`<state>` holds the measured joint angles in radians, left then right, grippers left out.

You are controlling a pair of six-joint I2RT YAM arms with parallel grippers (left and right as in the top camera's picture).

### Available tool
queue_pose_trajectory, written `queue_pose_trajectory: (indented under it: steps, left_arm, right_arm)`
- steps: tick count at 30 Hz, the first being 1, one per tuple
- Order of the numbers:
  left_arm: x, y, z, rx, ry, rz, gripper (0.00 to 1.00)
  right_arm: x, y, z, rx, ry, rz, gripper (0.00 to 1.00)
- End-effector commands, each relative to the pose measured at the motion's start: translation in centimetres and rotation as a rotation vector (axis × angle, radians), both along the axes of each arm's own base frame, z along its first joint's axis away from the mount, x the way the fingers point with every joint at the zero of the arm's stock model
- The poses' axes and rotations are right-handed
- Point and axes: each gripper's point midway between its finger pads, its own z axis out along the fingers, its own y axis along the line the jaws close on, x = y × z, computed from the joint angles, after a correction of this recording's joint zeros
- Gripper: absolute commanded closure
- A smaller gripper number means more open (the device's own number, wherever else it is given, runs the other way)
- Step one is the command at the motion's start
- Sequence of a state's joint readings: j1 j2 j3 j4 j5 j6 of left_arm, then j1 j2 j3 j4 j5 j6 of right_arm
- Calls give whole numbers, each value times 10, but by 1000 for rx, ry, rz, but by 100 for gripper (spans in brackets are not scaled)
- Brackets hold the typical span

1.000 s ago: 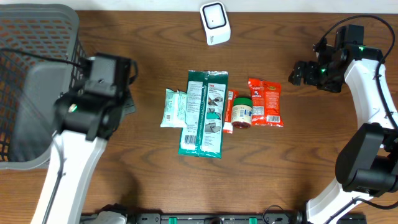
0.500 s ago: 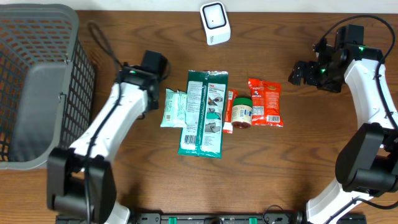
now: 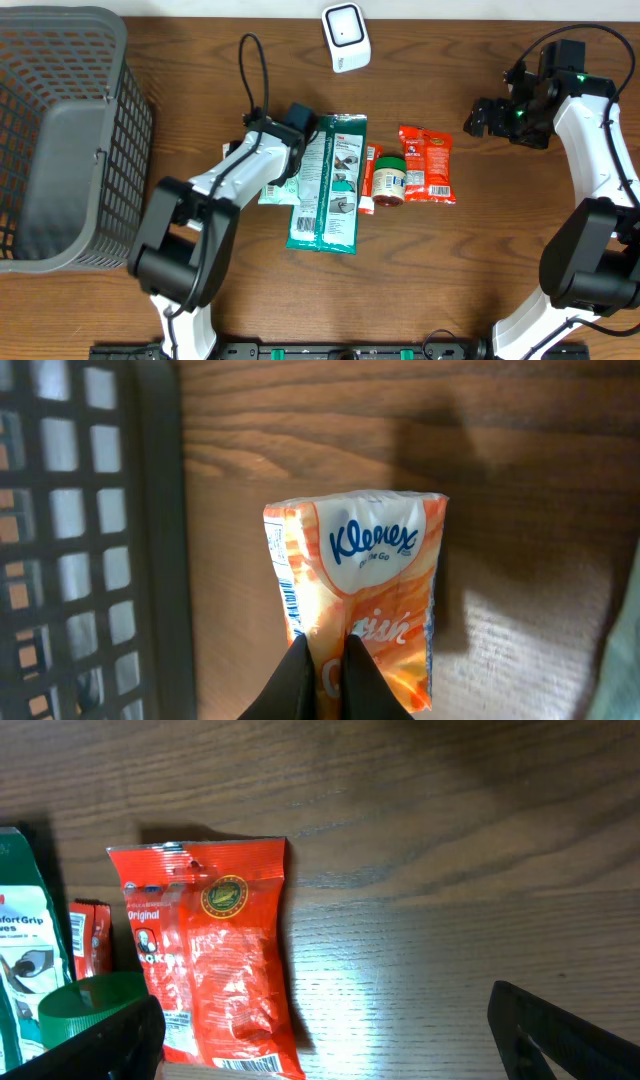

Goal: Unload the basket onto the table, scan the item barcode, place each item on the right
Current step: 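Lift the Kleenex pack out of the basket with the left gripper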

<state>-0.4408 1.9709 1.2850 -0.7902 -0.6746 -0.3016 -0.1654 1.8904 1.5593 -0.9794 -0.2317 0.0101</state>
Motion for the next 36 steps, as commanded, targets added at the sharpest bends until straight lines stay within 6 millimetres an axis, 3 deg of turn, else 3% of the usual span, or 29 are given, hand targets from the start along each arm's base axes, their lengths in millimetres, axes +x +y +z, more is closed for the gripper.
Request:
queue_pose_trajectory:
  steps: [1, 5, 10, 17, 22, 29, 36]
  left_arm:
    - [2, 6, -9, 78, 45, -52, 93]
    - [0, 4, -14, 74, 63, -55, 91]
    - [-3, -1, -20, 30, 82, -55, 72]
    - [-4, -6, -20, -5, 94, -56, 71]
    - [-3, -11, -1, -57, 52, -58, 68]
    - [-8, -40, 10, -272, 48, -74, 64]
    - [-2, -43, 27, -302, -6, -73, 57]
  right_arm:
    - [0, -1, 6, 1, -15, 2, 1]
    - [0, -1, 6, 1, -15, 2, 1]
    - [0, -1, 6, 1, -15, 2, 1]
    - [0, -1, 6, 1, -15, 2, 1]
    - [0, -1, 6, 1, -15, 2, 1]
    - [0, -1, 6, 1, -15, 2, 1]
    - [0, -1, 6, 1, -15, 2, 1]
